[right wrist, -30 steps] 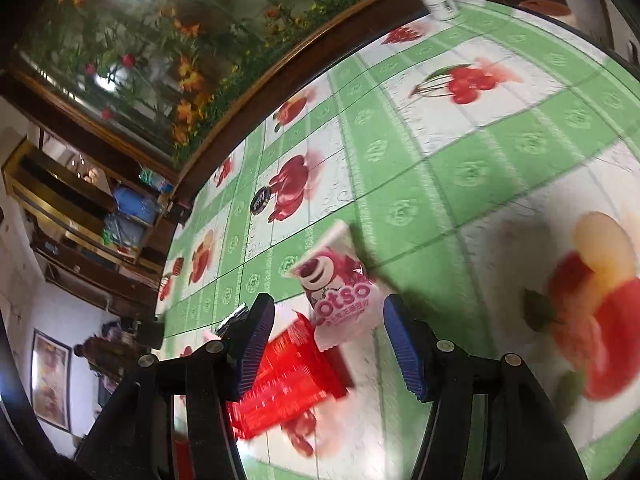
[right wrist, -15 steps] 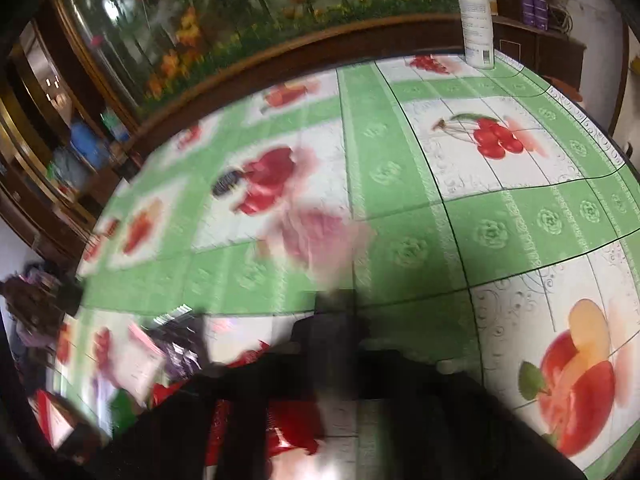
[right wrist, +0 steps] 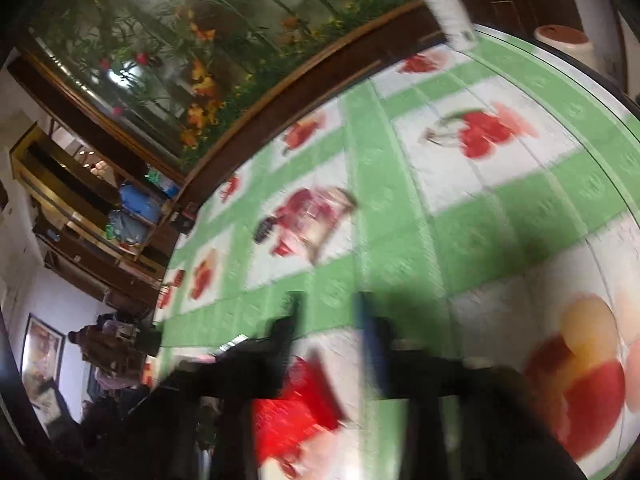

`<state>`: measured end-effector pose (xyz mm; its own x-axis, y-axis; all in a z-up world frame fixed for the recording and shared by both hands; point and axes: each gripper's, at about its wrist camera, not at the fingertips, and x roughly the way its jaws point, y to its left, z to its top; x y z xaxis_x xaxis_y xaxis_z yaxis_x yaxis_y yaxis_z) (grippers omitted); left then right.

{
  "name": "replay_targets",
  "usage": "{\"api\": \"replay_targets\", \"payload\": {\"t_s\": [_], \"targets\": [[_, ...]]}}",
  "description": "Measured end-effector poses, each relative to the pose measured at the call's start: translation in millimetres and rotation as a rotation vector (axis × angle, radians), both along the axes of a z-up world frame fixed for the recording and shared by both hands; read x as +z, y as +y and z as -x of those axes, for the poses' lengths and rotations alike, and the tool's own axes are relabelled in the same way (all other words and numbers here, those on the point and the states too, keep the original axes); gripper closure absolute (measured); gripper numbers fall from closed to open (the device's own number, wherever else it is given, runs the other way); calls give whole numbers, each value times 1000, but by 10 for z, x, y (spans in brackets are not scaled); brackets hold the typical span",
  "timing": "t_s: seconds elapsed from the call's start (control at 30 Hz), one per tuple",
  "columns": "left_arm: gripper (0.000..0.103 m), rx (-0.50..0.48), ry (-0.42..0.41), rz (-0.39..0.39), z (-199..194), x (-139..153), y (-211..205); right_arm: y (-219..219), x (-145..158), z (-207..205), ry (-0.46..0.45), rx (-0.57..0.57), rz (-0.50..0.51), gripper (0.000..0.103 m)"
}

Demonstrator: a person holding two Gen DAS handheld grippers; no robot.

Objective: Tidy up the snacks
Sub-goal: 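Grasp the green packet with the left gripper while the right grasps the pink Lotso packet, then carry both packets to the white tray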

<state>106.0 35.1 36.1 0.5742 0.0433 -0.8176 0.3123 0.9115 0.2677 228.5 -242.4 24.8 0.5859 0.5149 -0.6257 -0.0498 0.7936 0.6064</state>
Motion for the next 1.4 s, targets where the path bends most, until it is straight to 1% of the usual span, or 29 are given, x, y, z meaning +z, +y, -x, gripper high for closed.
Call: {"api": "replay_targets", "payload": {"t_s": [0.07, 0.13, 0.2, 0.3, 0.37, 0.4, 0.47, 0.5, 0.53, 0.6, 0.63, 0.73, 0.83, 0.9, 0.97, 1.0, 1.03, 1.1, 1.13, 1.2, 1.23, 1.3, 1.33, 1.37, 1.4], "targets": [[22, -6, 18, 29, -24, 12, 29, 125, 112, -164, -32, -2, 56, 35], [22, -11, 46, 78, -76, 19, 71, 239, 164, -325, -28, -14, 90, 34], [22, -12, 78, 113, -150, -6, 103, 379, 127, -497, 24, -13, 119, 34], [22, -11, 108, 163, -226, -29, 169, 539, 17, -697, 69, -78, 221, 34], [22, -20, 122, 207, -255, -23, 228, 639, -89, -811, 108, -77, 235, 34], [22, -24, 126, 220, -260, -23, 254, 706, -144, -862, 130, -82, 251, 36], [22, -22, 131, 233, -252, -18, 324, 870, -121, -899, 88, -112, 351, 40], [22, -23, 131, 236, -238, -10, 352, 914, -149, -915, 93, -113, 365, 54], [22, -23, 128, 236, -229, -1, 386, 974, -150, -919, 87, -133, 411, 66], [22, -13, 116, 239, -198, 37, 461, 1056, -174, -917, 77, -149, 484, 67], [22, -12, 110, 244, -177, 60, 494, 1072, -173, -913, 73, -146, 497, 68], [22, -2, 82, 228, -101, 129, 555, 952, -174, -873, 81, -143, 486, 68], [22, -37, 57, 225, 31, 218, 486, 672, -159, -702, 109, -137, 458, 68], [22, -72, 24, 172, 96, 243, 347, 425, -148, -508, 141, -112, 400, 68], [22, -108, 6, 95, 125, 209, 154, 223, -142, -246, 168, -85, 369, 68], [22, -112, 14, 79, 110, 171, 61, 121, -141, -90, 178, -69, 347, 68], [22, -104, 26, 85, 80, 148, 8, 28, -139, 88, 183, -55, 318, 68], [22, -52, 70, 134, -29, 89, -87, -118, -149, 400, 176, -42, 275, 68], [22, -7, 92, 152, -90, 57, -123, -186, -156, 570, 164, -38, 249, 68], [22, 82, 126, 174, -197, -6, -194, -284, -185, 798, 149, -36, 188, 68], [22, 110, 136, 179, -230, -29, -210, -324, -204, 890, 143, -35, 153, 68], [22, 153, 160, 192, -259, -97, -252, -341, -221, 955, 132, -29, 127, 68], [22, 183, 176, 187, -274, -141, -250, -326, -212, 952, 127, -16, 131, 68], [22, 228, 196, 198, -286, -195, -218, -304, -207, 944, 118, -3, 135, 68], [22, 247, 205, 220, -281, -222, -181, -287, -204, 940, 112, 3, 133, 68]]}}
